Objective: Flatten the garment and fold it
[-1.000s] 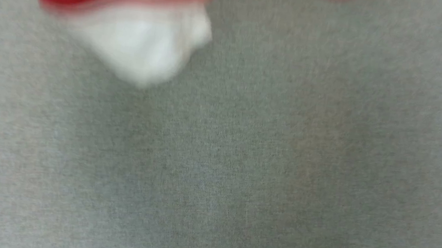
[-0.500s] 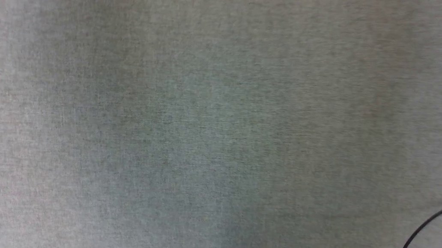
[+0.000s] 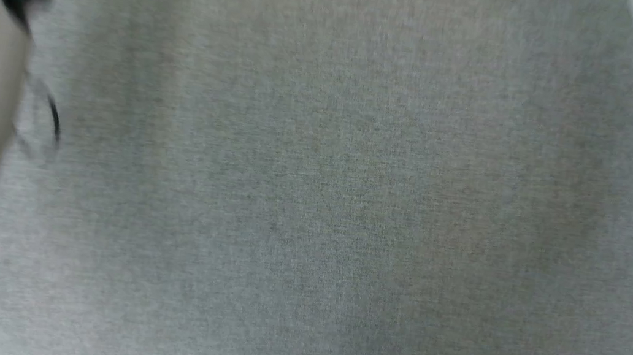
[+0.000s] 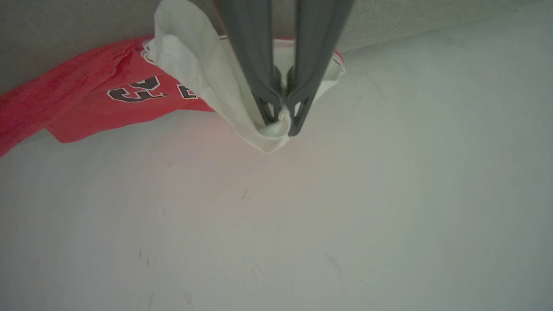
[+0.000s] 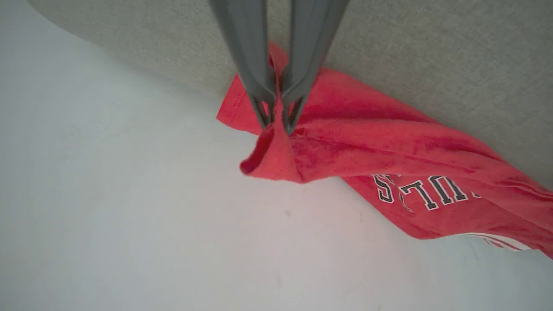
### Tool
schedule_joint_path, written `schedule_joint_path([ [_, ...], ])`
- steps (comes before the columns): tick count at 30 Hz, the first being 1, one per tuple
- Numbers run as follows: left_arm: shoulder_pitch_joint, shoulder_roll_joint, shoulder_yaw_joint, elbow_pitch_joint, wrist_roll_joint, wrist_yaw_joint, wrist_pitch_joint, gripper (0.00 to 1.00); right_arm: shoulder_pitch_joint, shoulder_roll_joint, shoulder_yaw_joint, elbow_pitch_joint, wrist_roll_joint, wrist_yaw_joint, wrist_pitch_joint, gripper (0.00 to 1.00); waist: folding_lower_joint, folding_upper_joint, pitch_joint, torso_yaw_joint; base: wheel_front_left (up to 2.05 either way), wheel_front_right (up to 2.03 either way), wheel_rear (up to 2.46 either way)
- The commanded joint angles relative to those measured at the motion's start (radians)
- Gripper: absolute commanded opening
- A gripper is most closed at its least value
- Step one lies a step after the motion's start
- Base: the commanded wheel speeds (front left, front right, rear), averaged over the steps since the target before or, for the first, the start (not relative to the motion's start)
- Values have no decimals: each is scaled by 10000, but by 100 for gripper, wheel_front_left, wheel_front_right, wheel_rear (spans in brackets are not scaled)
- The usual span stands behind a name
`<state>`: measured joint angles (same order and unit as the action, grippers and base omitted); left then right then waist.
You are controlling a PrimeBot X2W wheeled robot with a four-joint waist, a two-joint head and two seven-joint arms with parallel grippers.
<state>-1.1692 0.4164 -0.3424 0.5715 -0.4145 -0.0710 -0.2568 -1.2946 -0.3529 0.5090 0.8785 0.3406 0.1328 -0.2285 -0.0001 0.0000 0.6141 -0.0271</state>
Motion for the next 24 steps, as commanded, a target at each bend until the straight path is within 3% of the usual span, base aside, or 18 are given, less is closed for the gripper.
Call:
schedule_joint_path([
  [1,355,67,-31,-80,14,-96,-47,0,262,-57,61,-14,85,-21,-74,0,1,0,-1101,177,0,0,0],
  [7,3497,502,-423,-730,-357,-187,501,0,2478,-334,955,-406,669,-21,-80,0,1,0,-2734,424,0,0,0],
  [14,6960,1513,-873,-2394,-864,-79,2304,0,4929,-1257,2078,-1567,1603,-21,501,0,1,0,-4363,739,0,0,0],
  [24,10381,2677,-938,-5295,-1925,666,4498,0,7923,-2691,2231,-3137,2093,-21,1503,0,1,0,-5763,1231,0,0,0],
])
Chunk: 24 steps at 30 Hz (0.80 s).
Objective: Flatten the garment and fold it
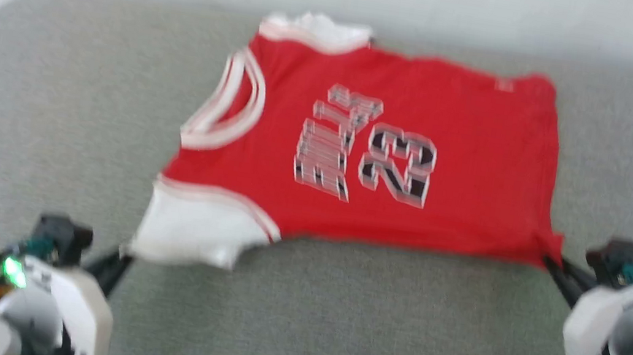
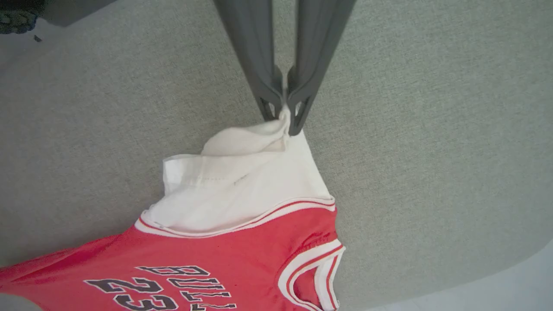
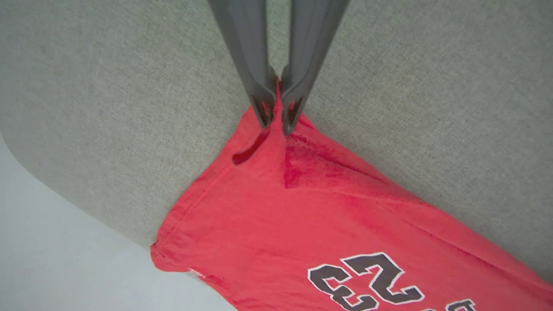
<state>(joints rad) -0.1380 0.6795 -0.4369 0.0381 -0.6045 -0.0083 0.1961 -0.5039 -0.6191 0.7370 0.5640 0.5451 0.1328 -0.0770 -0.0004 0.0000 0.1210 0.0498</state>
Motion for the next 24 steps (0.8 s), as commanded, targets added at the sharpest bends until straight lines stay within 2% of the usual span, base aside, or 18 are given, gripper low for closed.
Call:
schedule_joint_path([
  [1,380,136,-20,-232,-176,113,236,0,284,-151,-127,-145,111,-21,94,0,4,0,-941,492,0,0,0],
  [6,1645,704,-219,-1462,-556,521,1418,0,1603,-762,-628,-987,131,-21,675,0,4,0,-1323,649,0,0,0],
  [13,2689,706,-546,-2771,-1264,852,2341,0,3698,-1053,-2038,-2438,209,-21,1561,0,4,0,-1449,664,0,0,0],
  [17,2624,573,-595,-3023,-1092,895,2115,0,4443,-801,-3229,-3230,166,-21,1844,0,4,0,-1250,498,0,0,0],
  [24,1227,-101,120,-2968,-834,941,808,0,4567,-73,-4699,-4535,-81,-21,2514,0,4,0,-397,77,0,0,0],
])
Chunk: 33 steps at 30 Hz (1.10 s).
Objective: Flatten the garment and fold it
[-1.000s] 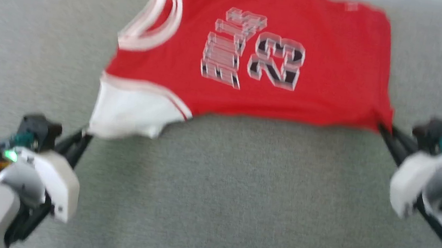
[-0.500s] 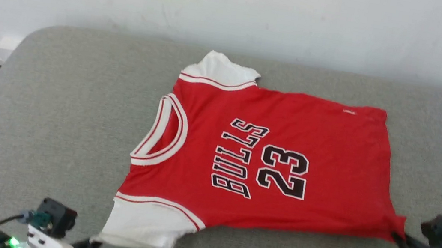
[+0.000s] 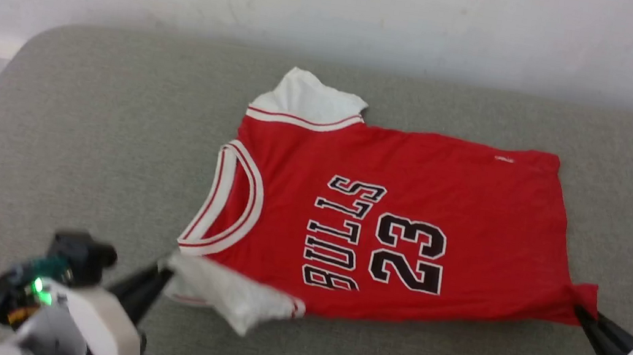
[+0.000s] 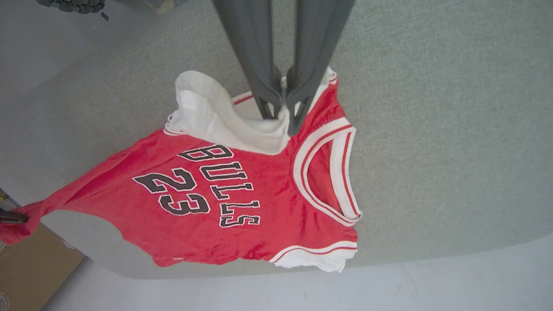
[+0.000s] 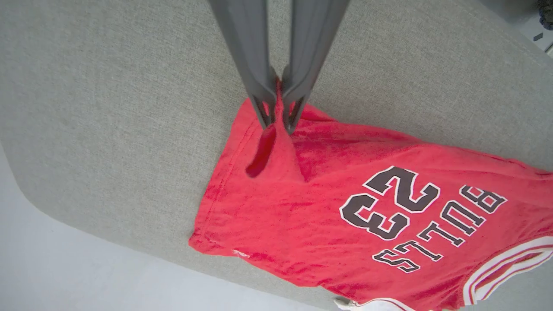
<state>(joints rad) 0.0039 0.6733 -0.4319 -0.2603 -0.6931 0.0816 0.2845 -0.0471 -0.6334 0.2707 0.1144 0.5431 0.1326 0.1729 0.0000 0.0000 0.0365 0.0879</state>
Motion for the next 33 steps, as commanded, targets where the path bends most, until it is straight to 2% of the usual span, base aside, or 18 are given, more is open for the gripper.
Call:
schedule_joint_path([
  [1,-446,-120,187,88,82,34,-255,0,-55,172,-165,-181,-98,-19,144,0,0,0,596,-376,0,0,0],
  [8,-2136,-443,388,1075,337,-265,-687,0,-432,804,-592,-644,-562,-19,1014,0,0,0,1511,-791,0,0,0],
  [13,-3209,-536,133,2065,691,-437,-411,0,-984,1070,-606,-549,-817,-19,1350,0,0,0,2034,-999,0,0,0],
  [24,-5133,-1043,-480,4369,1390,-930,-438,0,-2353,1295,-303,511,-1246,-19,1673,0,0,0,2804,-1123,0,0,0],
  [31,-5783,-1771,-600,6084,1504,-861,-1062,0,-2957,1431,261,1465,-1386,-19,1307,0,0,0,2864,-1007,0,0,0],
  [32,-5799,-1885,-629,6304,1502,-848,-1157,7,-3012,1462,284,1573,-1431,-19,1147,47,0,0,2804,-985,0,0,0],
  [33,-5790,-1974,-671,6523,1515,-829,-1229,74,-3037,1501,314,1709,-1447,-19,1040,100,0,0,2725,-967,0,0,0],
])
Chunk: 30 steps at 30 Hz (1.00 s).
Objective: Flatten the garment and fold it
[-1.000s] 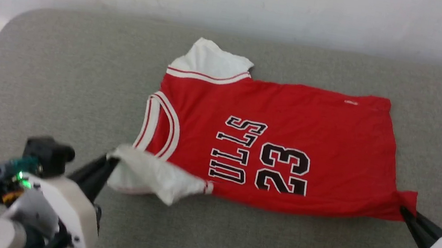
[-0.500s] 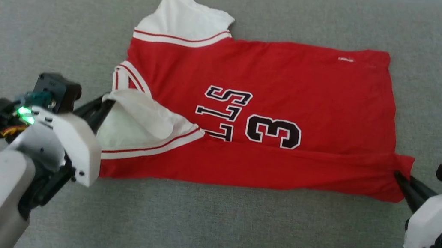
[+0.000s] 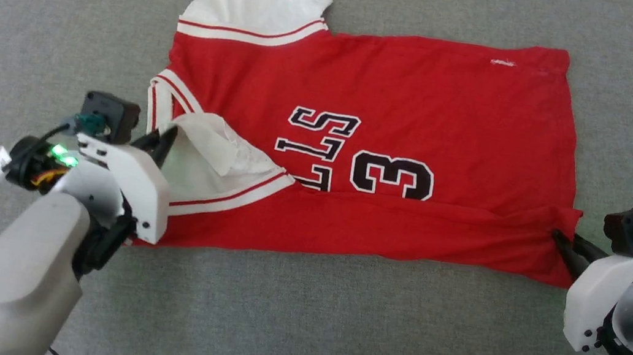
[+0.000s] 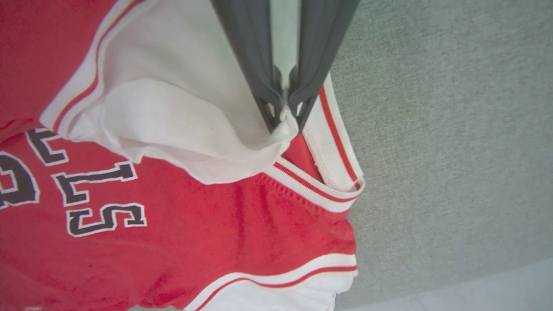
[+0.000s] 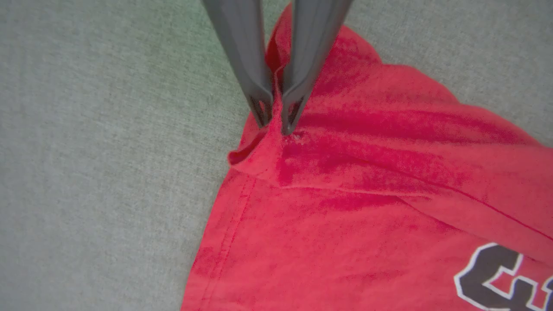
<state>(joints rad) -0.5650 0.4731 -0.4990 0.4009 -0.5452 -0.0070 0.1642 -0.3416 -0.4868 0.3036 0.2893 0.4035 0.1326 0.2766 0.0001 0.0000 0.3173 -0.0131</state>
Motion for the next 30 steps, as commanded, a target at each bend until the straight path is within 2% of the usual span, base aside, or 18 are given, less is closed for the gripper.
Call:
schedule_joint_path([
  [1,-78,-62,-31,108,35,81,-91,100,-108,60,48,64,-71,-19,-118,100,-1,0,-186,63,0,0,0],
  [7,376,-707,304,421,-493,493,-658,100,108,295,-26,349,-127,-19,-653,100,-1,0,-995,190,0,0,0],
  [13,1534,-932,705,-483,-977,1342,-718,100,903,989,-1062,-179,-659,-19,-489,100,-1,0,-1645,247,0,0,0],
  [18,2786,-726,712,-1606,-1045,2284,-32,100,1861,2152,-2402,-1399,-1255,-19,-164,100,-1,0,-1789,202,0,0,0],
  [23,3647,-467,633,-2571,-1010,3020,676,100,2786,3228,-3288,-2862,-1783,-19,266,100,-1,0,-1595,93,0,0,0],
  [26,3870,-233,587,-2751,-802,3426,971,100,3129,3580,-3495,-3499,-2013,-19,510,100,-1,0,-1389,-49,0,0,0],
  [30,3868,-185,765,-2644,-725,3800,920,100,3375,3735,-3581,-3983,-2151,-19,775,100,-1,0,-1038,-203,0,0,0],
])
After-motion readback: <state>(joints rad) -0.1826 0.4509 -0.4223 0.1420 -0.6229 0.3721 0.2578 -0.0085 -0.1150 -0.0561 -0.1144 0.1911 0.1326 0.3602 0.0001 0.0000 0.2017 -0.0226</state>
